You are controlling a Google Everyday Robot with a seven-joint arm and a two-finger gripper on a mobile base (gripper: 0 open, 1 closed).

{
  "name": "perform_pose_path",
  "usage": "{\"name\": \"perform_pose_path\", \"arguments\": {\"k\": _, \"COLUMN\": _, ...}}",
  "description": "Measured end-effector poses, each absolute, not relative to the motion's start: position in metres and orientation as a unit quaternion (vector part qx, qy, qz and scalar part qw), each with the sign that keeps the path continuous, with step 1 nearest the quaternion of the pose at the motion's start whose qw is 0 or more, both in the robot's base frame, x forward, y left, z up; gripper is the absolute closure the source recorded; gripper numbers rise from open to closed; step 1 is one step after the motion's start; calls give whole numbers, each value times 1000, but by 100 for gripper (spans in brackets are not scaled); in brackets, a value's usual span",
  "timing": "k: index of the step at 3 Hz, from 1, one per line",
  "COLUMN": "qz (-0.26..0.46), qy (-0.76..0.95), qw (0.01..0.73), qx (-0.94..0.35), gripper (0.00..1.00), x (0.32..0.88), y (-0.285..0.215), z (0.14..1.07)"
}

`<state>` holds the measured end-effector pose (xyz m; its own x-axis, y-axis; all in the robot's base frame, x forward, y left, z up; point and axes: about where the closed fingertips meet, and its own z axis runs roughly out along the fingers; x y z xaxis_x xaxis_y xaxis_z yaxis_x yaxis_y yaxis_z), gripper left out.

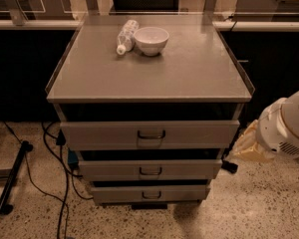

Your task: Open bottom drawer

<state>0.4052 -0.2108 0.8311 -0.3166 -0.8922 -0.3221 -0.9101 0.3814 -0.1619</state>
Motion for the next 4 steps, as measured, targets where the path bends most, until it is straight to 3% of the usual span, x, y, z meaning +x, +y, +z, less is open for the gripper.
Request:
{"name": "perform_pose_path", "arguments": {"k": 3, "qz": -11, "qy": 807, "qw": 176, "qx": -564, "gripper": 100, "x": 400, "y": -217, "z": 802}}
{"name": "perform_pose_path", "arguments": {"k": 4, "qz": -19, "qy": 812, "qw": 183, "qx": -553, "gripper": 100, "x": 390, "y": -232, "z": 725}}
